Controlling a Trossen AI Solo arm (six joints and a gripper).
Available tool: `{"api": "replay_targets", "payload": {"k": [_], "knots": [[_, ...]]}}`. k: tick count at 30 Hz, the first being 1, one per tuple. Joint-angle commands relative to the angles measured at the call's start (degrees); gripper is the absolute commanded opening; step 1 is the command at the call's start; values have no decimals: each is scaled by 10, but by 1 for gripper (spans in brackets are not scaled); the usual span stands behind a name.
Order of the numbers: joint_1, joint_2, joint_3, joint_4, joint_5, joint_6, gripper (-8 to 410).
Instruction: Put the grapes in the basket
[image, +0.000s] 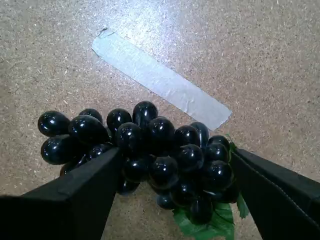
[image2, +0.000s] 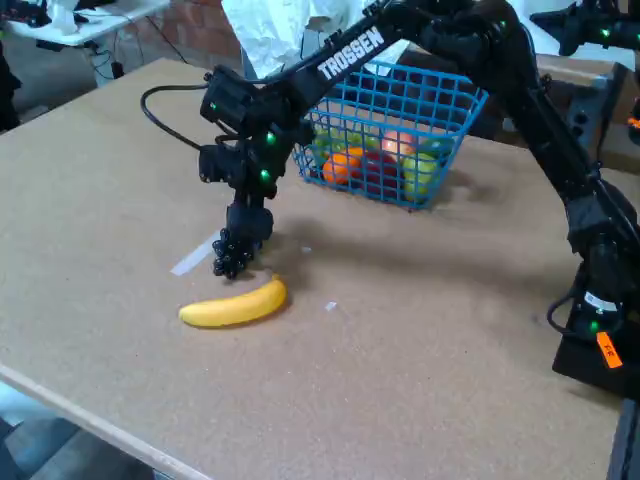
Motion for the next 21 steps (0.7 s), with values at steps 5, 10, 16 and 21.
{"api": "replay_targets", "payload": {"k": [5,10,16,21], "knots": [[0,0,0,-5,0,47,283],[0,0,0,0,0,63,233],[0,0,0,2,1,73,169],[0,0,0,4,1,73,143]]}}
